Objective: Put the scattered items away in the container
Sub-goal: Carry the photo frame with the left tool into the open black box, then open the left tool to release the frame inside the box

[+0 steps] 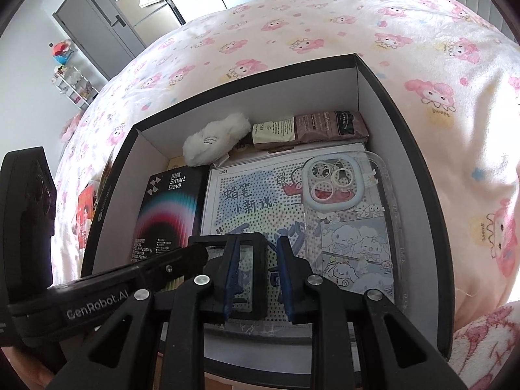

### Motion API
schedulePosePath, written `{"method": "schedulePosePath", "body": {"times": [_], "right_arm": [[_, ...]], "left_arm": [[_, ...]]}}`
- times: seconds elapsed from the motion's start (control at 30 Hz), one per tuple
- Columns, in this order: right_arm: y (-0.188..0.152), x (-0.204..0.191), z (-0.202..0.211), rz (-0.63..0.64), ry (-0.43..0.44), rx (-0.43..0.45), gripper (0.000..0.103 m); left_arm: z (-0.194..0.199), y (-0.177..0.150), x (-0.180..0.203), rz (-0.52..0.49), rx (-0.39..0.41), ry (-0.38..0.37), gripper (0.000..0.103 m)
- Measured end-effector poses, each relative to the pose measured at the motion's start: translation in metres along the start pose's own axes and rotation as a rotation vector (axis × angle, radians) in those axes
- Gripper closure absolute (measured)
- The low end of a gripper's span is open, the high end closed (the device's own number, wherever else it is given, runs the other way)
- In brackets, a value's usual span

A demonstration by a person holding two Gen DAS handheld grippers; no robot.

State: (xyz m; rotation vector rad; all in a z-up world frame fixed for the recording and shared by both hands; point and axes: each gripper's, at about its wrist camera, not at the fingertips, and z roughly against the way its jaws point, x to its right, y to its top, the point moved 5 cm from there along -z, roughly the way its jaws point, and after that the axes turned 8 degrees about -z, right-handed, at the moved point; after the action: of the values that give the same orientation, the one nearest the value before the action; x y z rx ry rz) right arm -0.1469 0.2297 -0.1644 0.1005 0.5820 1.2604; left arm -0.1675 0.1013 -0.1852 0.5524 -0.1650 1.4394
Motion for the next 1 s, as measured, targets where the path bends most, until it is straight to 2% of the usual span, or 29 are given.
{"method": "schedulePosePath", "body": {"times": [0.13,0.33,0.43,0.6,0.87,1.0], "right_arm": [[-0.001,0.0,0.004,0.008,-0.016,0.009,0.083],[-0.006,-0.013,0.02,0.043,-0.014,0.032,0.08],[-0.01,-0.024,0.032,0.076,-0.02,0.054,0.079],[-0.019,-0.042,0.051,0.116,-0.003,0.078,0.079],[-0.032,-0.075,0.088,0.203,0.015,0.138,0.079],[-0.039,-0.09,0.096,0.242,0.019,0.153,0.079]], "left_arm": [[0.014,-0.007,0.0,-0.01,0.031,-0.016,0.08],[0.052,-0.022,0.009,-0.093,0.114,0.052,0.077],[0.068,-0.023,0.019,-0.136,0.164,0.121,0.076],[0.102,-0.033,0.024,-0.186,0.232,0.178,0.076],[0.15,-0.052,0.025,-0.209,0.307,0.216,0.075],[0.165,-0.061,0.015,-0.198,0.331,0.261,0.066]]}}
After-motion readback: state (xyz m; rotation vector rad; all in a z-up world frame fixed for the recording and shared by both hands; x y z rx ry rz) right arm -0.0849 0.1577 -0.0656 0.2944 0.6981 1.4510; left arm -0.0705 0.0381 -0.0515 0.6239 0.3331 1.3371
